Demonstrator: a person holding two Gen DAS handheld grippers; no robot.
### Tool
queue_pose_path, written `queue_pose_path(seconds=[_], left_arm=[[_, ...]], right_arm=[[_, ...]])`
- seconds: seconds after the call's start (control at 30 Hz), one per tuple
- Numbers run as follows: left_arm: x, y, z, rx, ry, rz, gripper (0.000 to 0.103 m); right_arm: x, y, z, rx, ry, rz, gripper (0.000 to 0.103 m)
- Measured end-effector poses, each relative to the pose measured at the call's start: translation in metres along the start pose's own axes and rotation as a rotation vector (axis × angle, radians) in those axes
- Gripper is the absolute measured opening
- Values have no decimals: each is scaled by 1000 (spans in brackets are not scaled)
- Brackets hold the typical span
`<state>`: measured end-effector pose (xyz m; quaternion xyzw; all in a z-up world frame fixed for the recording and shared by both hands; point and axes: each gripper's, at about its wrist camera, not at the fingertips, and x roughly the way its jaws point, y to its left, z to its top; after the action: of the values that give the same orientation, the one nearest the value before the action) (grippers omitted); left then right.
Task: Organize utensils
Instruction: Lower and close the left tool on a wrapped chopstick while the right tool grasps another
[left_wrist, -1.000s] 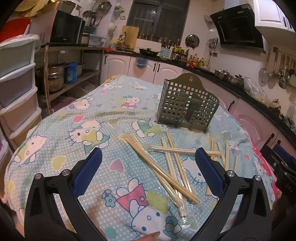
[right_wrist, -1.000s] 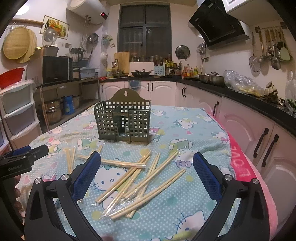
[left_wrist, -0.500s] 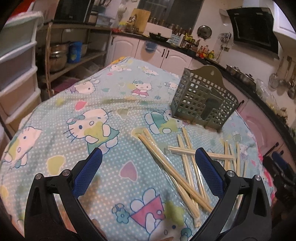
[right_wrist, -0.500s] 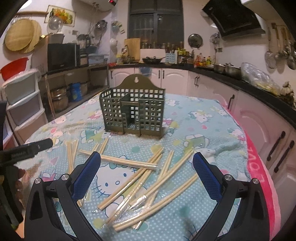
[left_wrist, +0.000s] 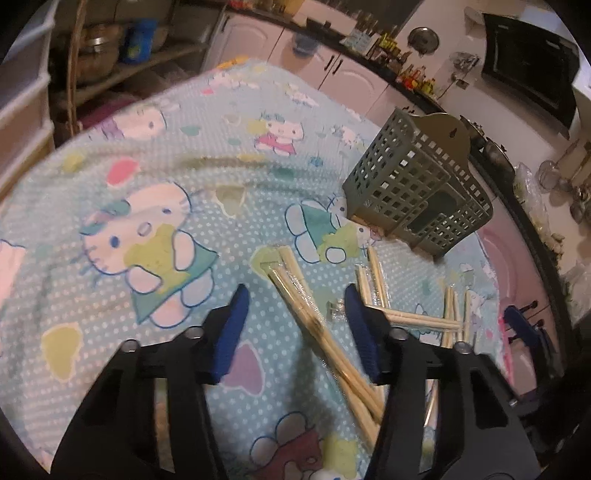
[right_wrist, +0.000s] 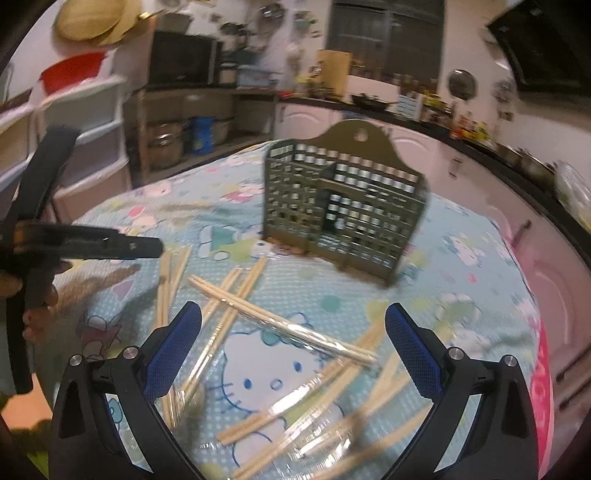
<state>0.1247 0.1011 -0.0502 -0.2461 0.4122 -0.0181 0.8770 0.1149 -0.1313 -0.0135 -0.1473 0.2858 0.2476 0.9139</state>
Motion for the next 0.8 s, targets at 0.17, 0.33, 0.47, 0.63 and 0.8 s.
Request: queue_pose_path(seconds=[0.17,0.33,0.47,0.63,0.8], left_arm=[[13,7,6,-43,47,-13,32],[27,15,10,-66,87,2,17],[28,19,15,-65,89,7,10],[28,22,24,-57,74,10,6],[25,24,35,-41,54,5,5]], right_arm=[[29,11,8,-67,58,66,93],[57,25,13,-138,110,109,81],[70,37,18,-196,123,151,75],[86,47,25,-261,135,169,62],[102,64,30,-346,162,217,53]])
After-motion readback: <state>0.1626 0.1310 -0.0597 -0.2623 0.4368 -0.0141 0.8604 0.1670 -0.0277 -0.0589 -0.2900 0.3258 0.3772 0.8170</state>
